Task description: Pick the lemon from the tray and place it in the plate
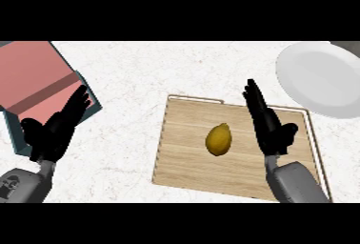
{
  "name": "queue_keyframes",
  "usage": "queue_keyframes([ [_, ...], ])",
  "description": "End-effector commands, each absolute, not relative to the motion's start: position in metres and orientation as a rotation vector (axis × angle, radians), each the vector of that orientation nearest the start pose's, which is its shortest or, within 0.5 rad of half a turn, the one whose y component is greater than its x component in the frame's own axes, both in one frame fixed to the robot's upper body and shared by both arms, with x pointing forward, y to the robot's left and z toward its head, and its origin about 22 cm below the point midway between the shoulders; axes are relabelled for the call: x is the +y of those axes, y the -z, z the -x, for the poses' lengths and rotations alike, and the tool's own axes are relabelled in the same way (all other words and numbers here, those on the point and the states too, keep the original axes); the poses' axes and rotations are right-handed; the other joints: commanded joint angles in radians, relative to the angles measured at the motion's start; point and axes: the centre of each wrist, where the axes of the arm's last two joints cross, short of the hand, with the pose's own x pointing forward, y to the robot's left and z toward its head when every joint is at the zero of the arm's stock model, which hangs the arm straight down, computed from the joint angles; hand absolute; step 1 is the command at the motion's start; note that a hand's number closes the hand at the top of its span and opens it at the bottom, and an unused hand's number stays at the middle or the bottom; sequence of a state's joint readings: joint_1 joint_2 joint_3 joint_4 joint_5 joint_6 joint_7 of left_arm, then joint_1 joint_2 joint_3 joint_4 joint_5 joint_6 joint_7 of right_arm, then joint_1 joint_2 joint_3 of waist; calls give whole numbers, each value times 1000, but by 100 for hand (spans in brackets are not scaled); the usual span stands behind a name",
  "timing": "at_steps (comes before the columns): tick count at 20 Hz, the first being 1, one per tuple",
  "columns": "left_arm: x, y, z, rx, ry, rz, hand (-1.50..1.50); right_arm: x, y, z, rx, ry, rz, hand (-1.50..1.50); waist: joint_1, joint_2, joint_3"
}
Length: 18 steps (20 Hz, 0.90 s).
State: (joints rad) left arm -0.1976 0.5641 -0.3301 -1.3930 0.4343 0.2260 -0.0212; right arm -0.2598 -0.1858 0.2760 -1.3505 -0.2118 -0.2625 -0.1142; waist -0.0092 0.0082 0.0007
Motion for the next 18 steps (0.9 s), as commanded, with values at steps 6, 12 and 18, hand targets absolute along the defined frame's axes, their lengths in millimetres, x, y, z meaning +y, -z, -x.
queue_keyframes([
  [6,286,46,-229,-1140,-23,-154,0,-278,-132,-311,-1954,171,522,150,-40,-28,-9],
  [12,248,44,-227,-1178,-59,-43,0,-294,-66,-264,-1747,316,1026,-150,-53,-26,-5],
  [18,249,45,-225,-1163,-22,-15,0,-266,-89,-201,-1762,245,1006,-150,-20,-16,-4],
])
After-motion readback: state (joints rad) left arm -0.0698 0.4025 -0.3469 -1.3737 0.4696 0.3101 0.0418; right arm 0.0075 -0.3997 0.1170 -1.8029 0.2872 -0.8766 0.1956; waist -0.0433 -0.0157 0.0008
